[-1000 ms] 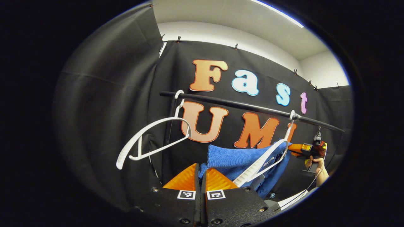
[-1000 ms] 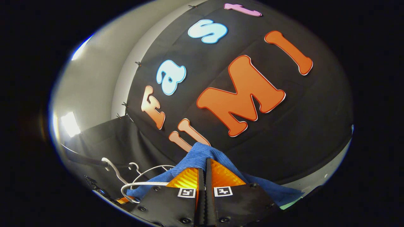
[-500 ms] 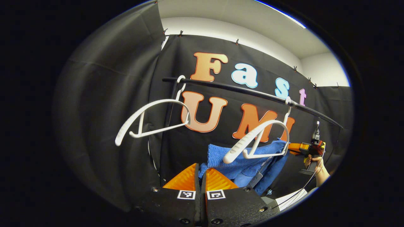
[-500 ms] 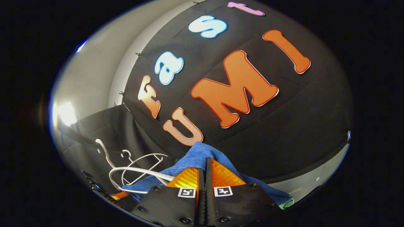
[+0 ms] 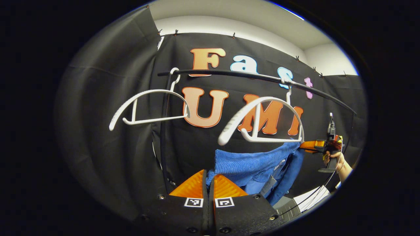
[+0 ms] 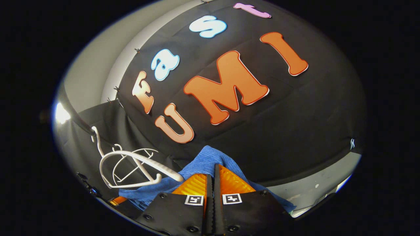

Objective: Grasp the clothes on the hanger with both hands and then place them into the laundry hamper below.

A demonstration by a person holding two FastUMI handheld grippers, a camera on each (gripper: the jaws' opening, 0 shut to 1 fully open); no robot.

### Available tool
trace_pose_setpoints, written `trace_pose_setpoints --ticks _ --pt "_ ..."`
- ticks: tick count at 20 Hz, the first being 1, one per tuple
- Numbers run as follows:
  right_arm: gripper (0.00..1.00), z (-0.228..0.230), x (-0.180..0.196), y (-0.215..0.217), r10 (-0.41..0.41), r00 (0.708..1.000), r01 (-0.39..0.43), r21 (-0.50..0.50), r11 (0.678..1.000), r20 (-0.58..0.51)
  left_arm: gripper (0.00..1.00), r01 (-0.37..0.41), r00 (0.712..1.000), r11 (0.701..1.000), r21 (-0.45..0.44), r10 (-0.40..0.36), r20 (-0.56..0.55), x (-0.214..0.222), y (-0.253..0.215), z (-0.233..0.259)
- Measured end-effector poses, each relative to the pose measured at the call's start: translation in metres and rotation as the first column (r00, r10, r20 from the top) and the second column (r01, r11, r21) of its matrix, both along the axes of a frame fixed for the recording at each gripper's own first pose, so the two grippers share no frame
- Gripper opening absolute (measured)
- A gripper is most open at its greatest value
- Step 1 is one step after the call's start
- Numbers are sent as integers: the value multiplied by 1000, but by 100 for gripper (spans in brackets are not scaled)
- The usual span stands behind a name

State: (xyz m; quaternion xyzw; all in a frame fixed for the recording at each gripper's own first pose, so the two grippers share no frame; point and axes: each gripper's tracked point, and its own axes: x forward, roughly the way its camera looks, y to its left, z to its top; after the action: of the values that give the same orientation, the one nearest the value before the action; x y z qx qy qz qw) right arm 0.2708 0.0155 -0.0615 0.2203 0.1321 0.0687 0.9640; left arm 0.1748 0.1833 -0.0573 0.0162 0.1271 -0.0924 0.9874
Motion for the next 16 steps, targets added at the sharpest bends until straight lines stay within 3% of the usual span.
trace_pose_setpoints --ticks 5,16 --pt "7 -38 -26 -10 -31 997 29 -28 999 -64 0 31 997 999 -16 -32 -69 -11 -26 -31" --pt "8 -76 -67 4 -52 993 36 -153 988 -105 0 196 966 979 -59 -204 -161 -5 -147 -94"
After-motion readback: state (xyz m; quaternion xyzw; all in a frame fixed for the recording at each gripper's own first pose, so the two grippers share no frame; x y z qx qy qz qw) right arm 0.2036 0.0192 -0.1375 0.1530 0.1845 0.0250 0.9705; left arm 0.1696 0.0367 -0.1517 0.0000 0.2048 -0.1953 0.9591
